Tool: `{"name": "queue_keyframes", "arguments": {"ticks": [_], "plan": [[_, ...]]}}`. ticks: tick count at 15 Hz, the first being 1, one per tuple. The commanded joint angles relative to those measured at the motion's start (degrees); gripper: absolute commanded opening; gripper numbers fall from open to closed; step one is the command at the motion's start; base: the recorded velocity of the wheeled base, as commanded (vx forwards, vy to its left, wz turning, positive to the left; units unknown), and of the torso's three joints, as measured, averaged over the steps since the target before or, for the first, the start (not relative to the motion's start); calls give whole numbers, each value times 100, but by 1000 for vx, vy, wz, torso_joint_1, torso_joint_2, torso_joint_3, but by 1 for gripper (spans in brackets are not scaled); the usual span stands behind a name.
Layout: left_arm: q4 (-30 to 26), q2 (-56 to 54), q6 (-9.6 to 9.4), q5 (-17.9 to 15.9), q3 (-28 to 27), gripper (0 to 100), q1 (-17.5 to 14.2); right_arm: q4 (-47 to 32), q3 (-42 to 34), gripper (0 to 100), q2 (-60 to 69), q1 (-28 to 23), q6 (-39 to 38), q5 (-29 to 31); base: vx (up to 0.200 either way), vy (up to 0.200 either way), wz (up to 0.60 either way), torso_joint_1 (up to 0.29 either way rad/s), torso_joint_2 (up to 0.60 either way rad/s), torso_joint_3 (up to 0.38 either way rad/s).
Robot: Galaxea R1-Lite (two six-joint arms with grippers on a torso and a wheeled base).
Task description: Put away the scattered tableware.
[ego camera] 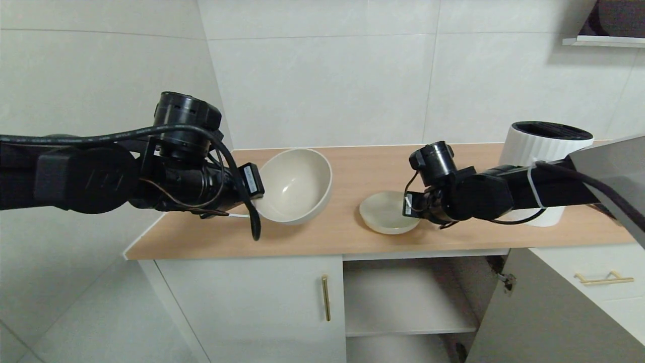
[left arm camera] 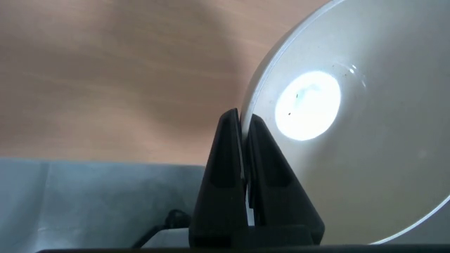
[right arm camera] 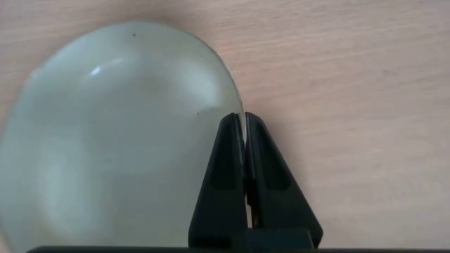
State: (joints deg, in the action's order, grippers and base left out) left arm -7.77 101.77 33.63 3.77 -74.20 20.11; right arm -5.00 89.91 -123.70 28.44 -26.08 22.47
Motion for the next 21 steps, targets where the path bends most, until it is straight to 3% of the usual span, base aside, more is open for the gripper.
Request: {"name": "queue_keyframes", "arguments": {"ticks": [1,4,5,6,9,13,17,21], "plan": [[3,-412,-85,-8,310,0,1,8,-571,0,830,4,-56,-111,0,0,0,0,0,0],[196,-1045,-138,-210,925,0,1,-10,-1634,0,2007,4,-20,-964,0,0,0,0,0,0],[451,-1396,-278,-412,1286,0,1,-19,-1959,0,2368,4,15,-1254,0,0,0,0,0,0],[645,-1704,-437,-605,1637,0,1,-71,-2223,0,2588,4,32,-1315,0,0,0,0,0,0],[785,-2275,-568,-1256,2332,0,1,-159,-2733,0,2807,4,-20,-1333,0,0,0,0,0,0],[1269,-2091,-577,-1273,2560,0,72,-107,-3251,0,3124,4,-3,-1438,0,0,0,0,0,0],[1330,-1730,-568,-1273,2613,0,230,-107,-3366,0,2913,4,32,-1464,0,0,0,0,0,0],[1330,-1563,-568,-1273,2613,0,247,-107,-3374,0,2895,12,41,-1473,-200,0,0,10,5,1]]}}
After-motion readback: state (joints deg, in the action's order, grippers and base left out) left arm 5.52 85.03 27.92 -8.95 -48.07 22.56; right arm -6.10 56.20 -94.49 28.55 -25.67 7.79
